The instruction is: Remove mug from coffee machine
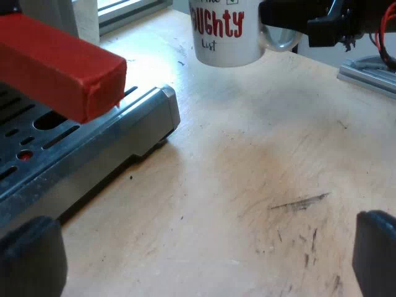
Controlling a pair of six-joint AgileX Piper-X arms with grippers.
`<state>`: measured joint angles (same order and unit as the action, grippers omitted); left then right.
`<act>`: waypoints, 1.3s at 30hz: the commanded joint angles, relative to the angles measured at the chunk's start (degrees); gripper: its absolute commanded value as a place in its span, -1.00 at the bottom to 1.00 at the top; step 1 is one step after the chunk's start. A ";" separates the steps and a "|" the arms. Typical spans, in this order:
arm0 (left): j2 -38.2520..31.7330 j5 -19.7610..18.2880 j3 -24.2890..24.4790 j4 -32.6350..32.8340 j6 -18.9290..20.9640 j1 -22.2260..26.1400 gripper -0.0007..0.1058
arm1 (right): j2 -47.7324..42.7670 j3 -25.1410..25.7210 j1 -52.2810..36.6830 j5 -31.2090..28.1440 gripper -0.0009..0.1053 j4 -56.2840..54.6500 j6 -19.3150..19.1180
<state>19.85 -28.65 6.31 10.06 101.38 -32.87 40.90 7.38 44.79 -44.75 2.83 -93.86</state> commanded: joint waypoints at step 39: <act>-0.10 1.03 0.19 -0.89 0.31 -0.26 0.80 | 33.15 -5.20 -17.48 21.89 -0.98 48.04 -13.23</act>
<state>19.85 -28.21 6.31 10.06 101.38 -32.87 72.93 1.20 27.55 -22.67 46.02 -106.05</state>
